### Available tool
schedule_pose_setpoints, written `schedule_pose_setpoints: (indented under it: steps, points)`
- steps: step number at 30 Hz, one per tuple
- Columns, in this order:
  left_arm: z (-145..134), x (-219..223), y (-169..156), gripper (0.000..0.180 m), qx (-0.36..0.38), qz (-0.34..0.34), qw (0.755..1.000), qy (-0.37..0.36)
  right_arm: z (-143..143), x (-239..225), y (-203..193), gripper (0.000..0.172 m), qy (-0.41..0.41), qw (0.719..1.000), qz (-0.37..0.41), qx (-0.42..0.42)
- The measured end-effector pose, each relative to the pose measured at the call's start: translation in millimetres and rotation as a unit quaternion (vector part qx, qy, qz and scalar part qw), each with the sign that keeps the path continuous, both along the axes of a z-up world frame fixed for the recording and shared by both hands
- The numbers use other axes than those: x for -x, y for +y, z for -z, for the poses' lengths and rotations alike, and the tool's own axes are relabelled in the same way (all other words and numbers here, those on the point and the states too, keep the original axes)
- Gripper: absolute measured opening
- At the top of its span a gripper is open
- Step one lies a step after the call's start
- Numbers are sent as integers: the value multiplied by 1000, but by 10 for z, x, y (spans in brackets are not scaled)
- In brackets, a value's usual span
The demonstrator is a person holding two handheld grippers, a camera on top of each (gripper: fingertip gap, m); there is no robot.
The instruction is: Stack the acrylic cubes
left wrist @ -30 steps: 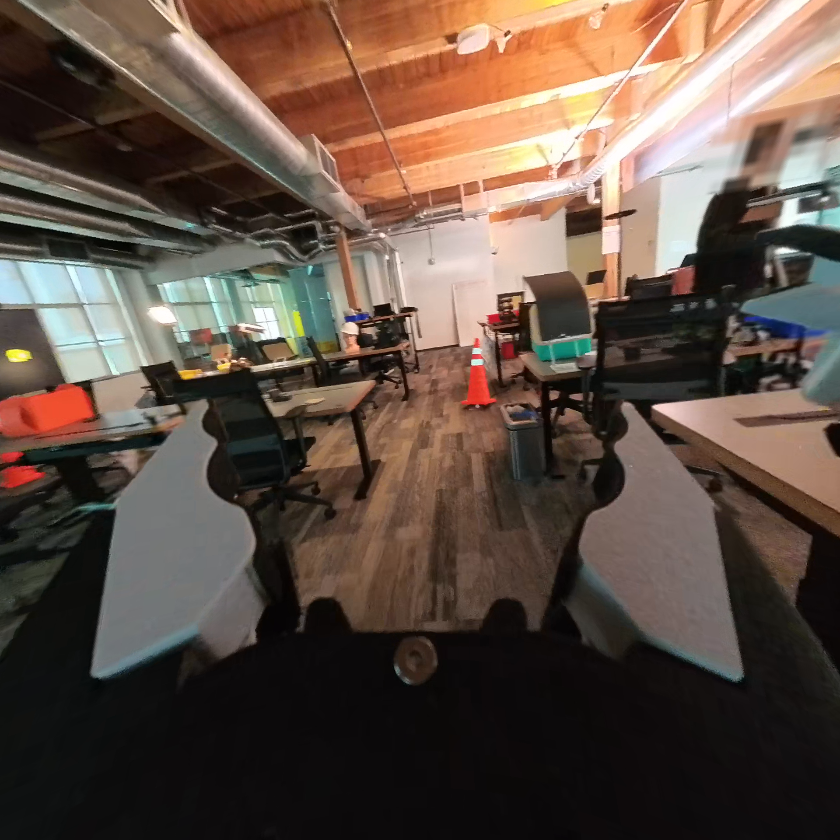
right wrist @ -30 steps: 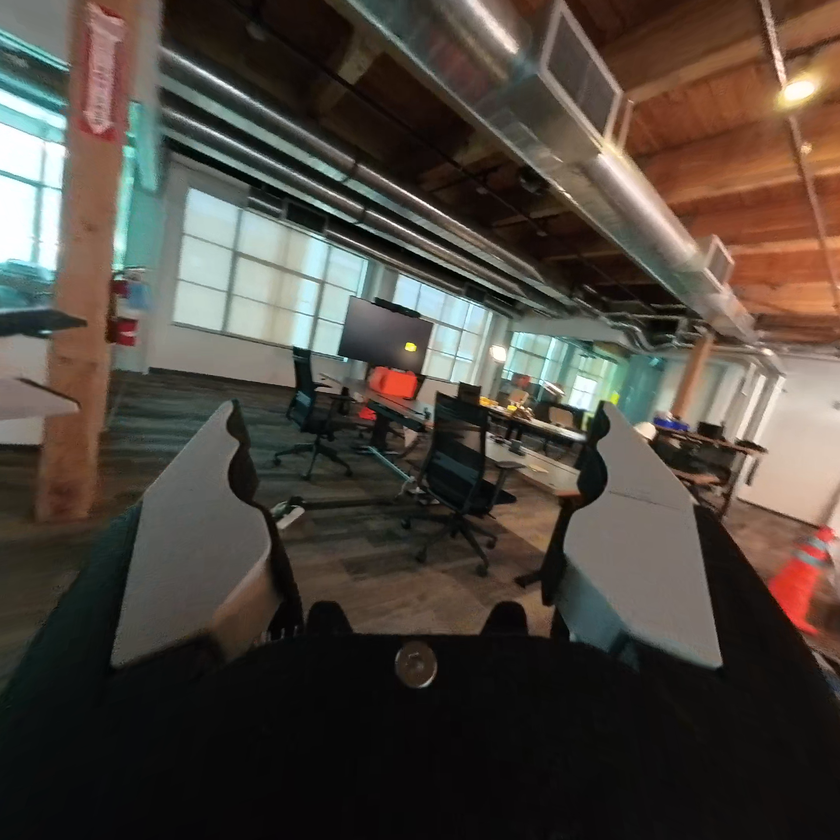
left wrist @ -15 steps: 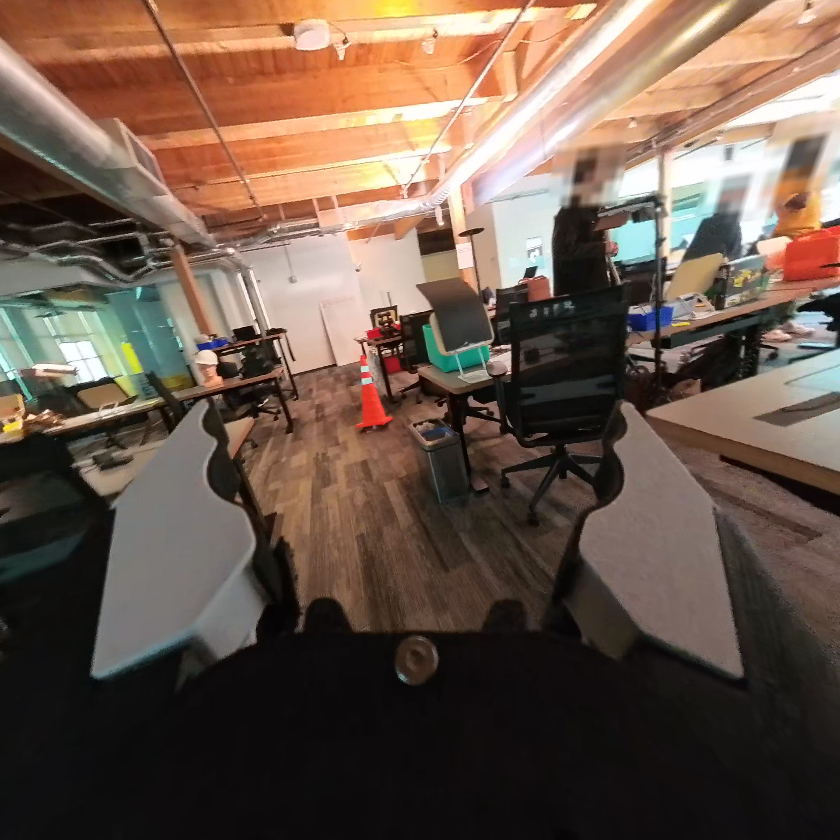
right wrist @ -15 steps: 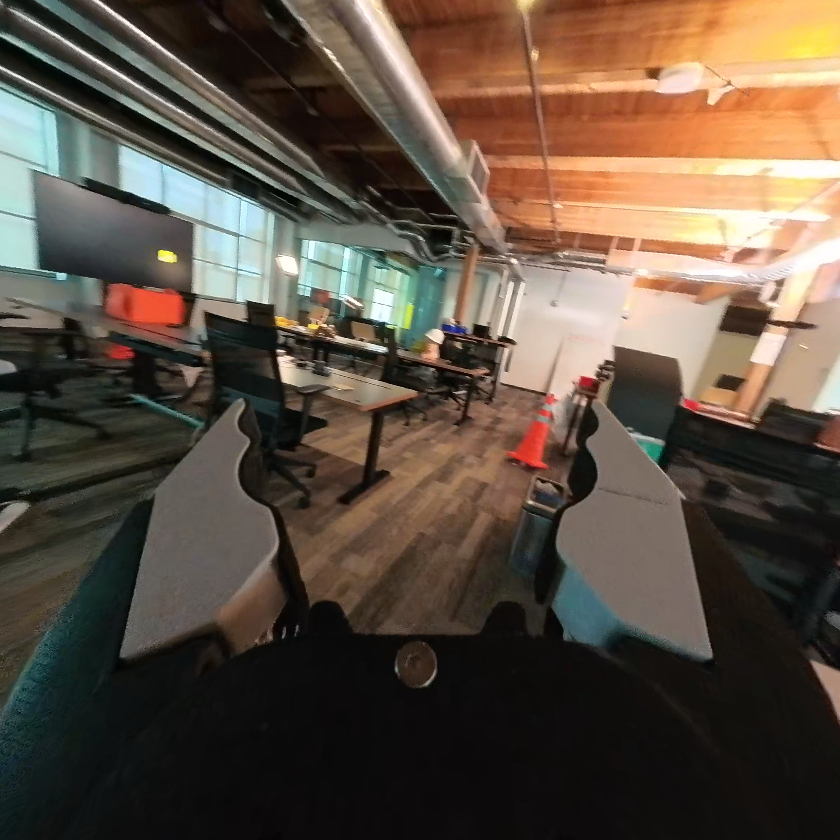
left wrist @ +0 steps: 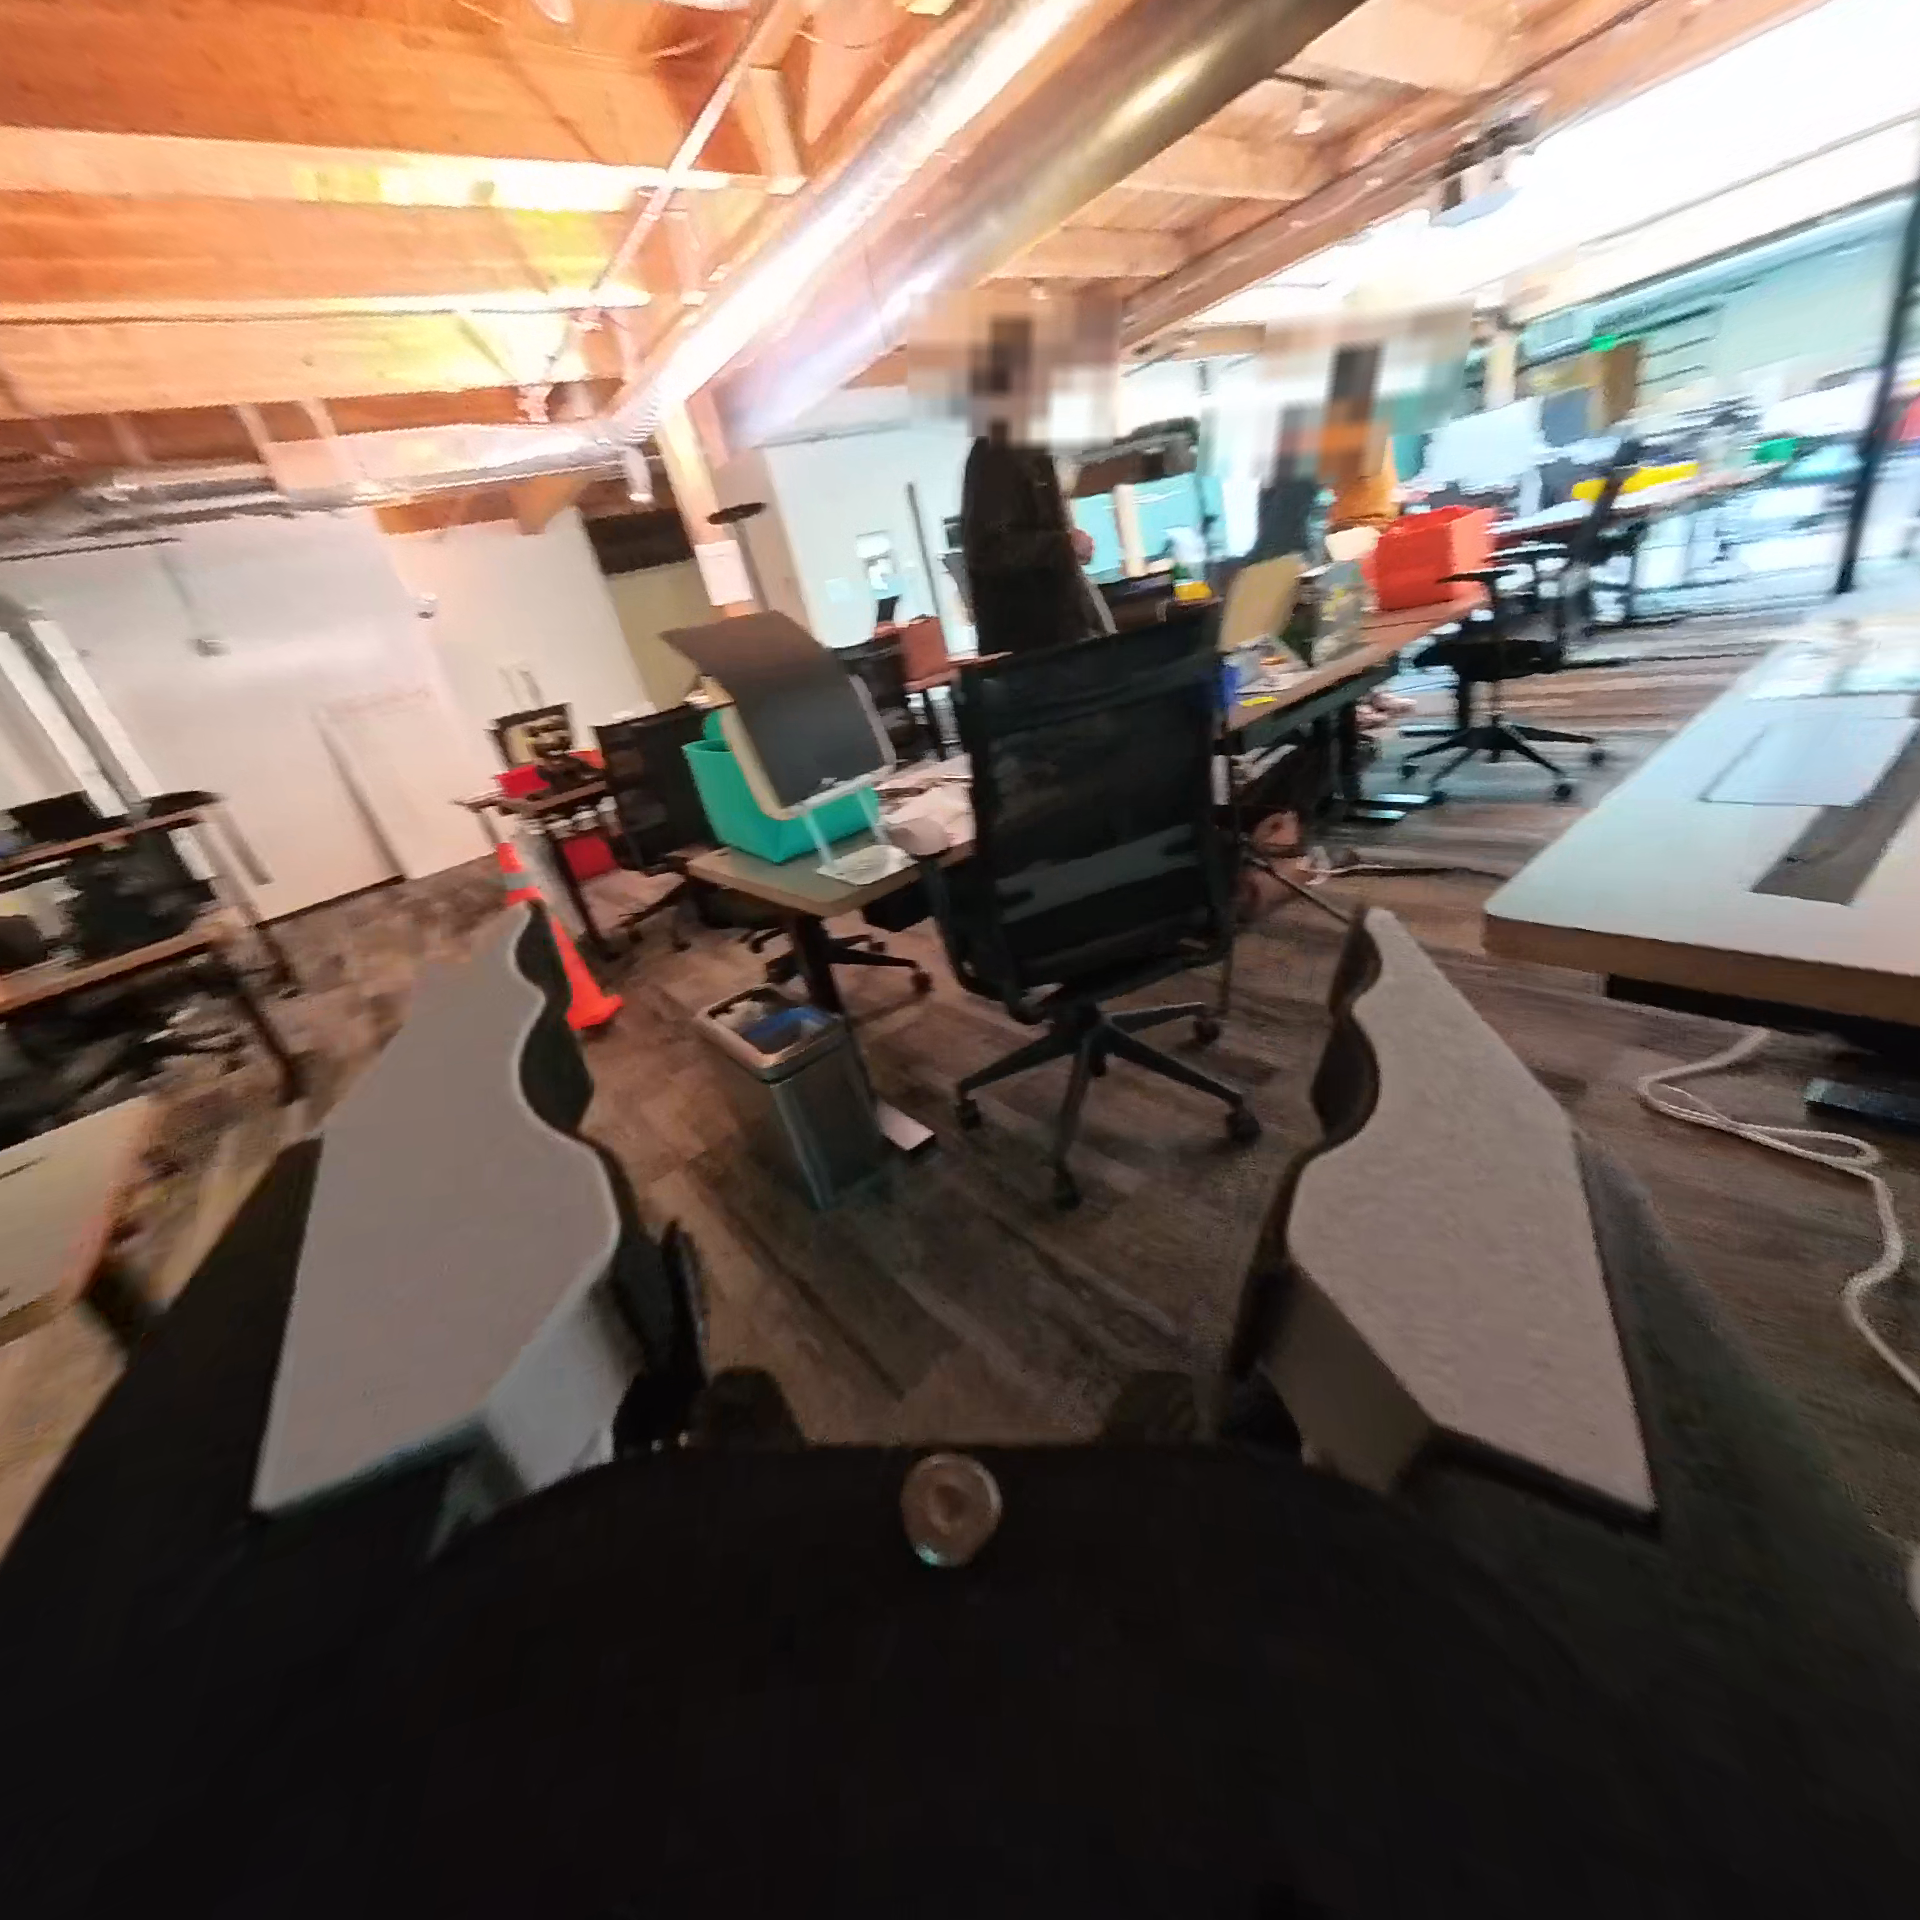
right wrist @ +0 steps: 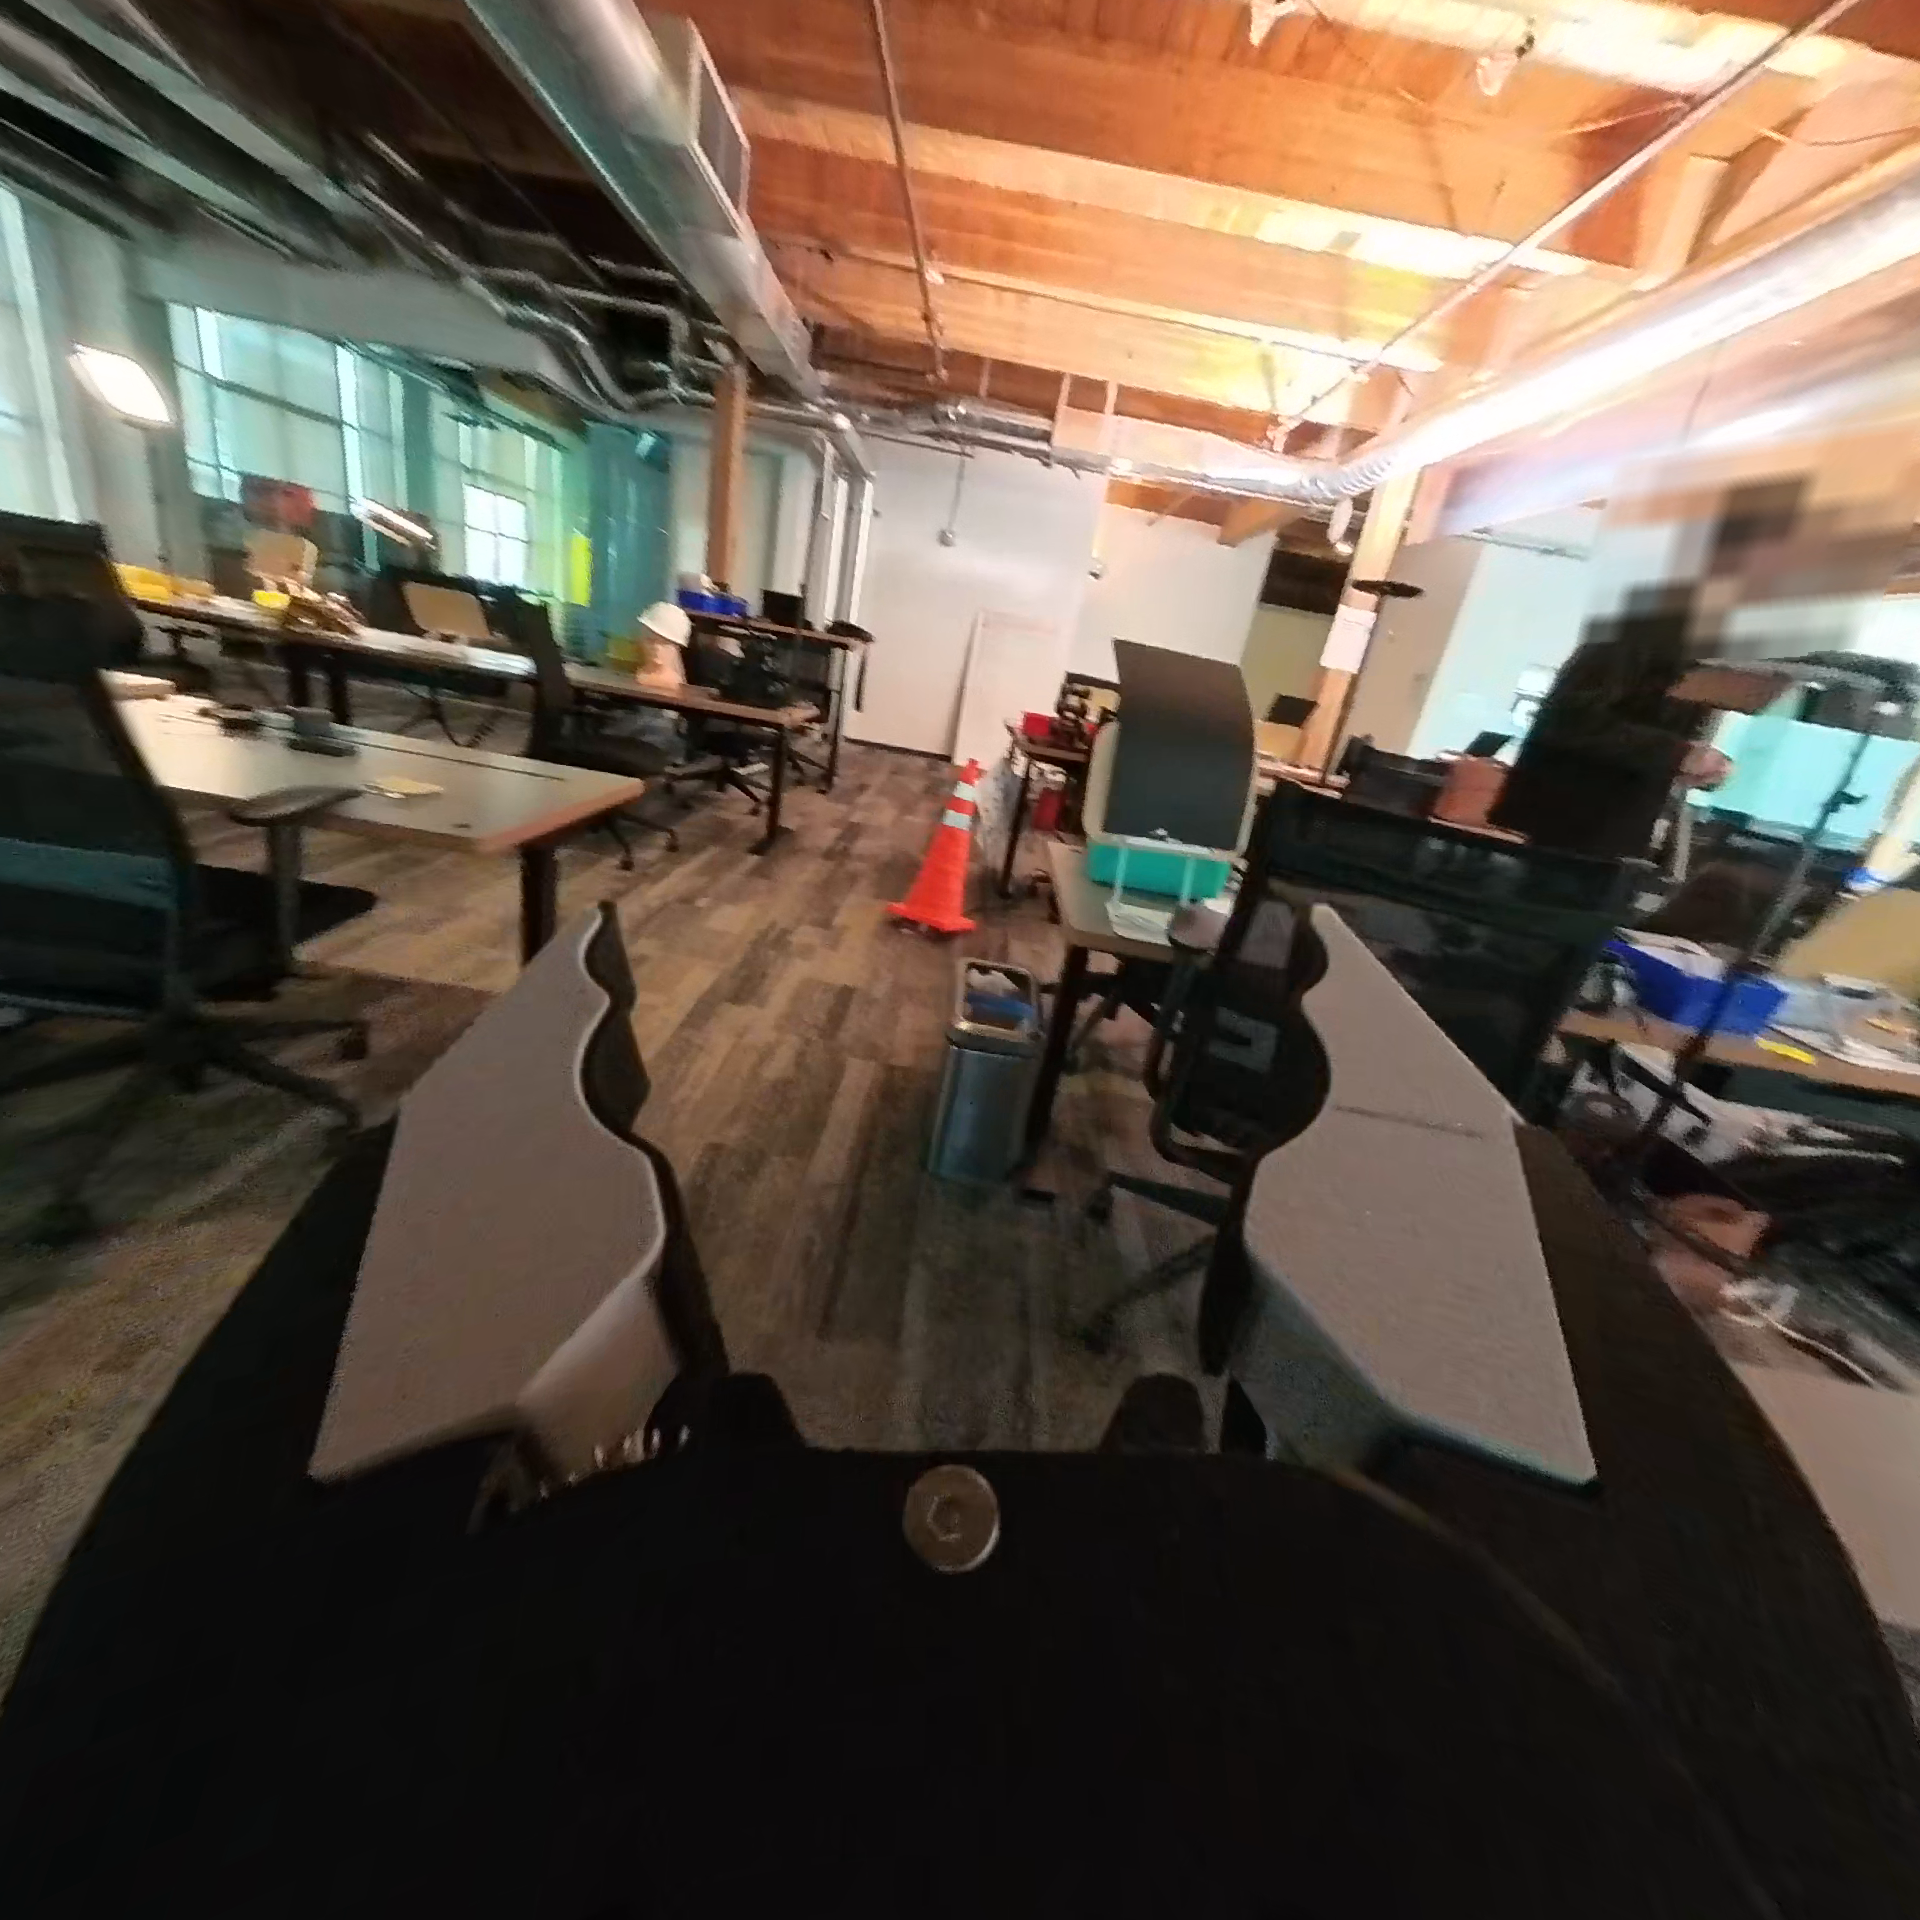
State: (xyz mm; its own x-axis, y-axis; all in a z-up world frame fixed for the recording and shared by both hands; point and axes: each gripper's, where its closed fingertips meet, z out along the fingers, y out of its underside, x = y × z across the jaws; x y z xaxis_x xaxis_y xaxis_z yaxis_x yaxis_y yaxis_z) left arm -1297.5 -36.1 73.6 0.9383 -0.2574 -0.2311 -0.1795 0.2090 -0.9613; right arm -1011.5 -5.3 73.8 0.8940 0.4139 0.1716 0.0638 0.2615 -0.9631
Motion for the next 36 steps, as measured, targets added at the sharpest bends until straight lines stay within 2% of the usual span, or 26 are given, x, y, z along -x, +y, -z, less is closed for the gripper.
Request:
schedule_pose_setpoints:
  steps: [3,7,14,18,22,27,32,36]
  points:
    - [98,-247,706,130,8,72,997,-2,42,-162,388,119,-6,999,44,-3]
    - [82,-644,1686,124,-4,148,989,-22,43,-387,1095,116,-14,995,94,-24]
    - [-108,-1241,3362,112,0,218,976,-11,-126,-755,2547,115,5,990,138,-24]
    - [-137,-1534,4117,106,-5,251,968,-8,-95,-1023,3057,112,-11,984,175,-12]
    - [27,-1944,4826,106,22,292,956,-36,43,-1367,3427,112,-12,974,226,7]
    - [138,-2599,5724,106,15,354,935,-25,172,-1823,4043,110,3,957,290,14]
    - [45,-3201,6680,105,4,418,908,-31,23,-2219,4852,110,-10,937,350,-11]
    - [58,-3731,7255,103,28,478,878,-16,-76,-2436,5430,110,-20,928,372,0]
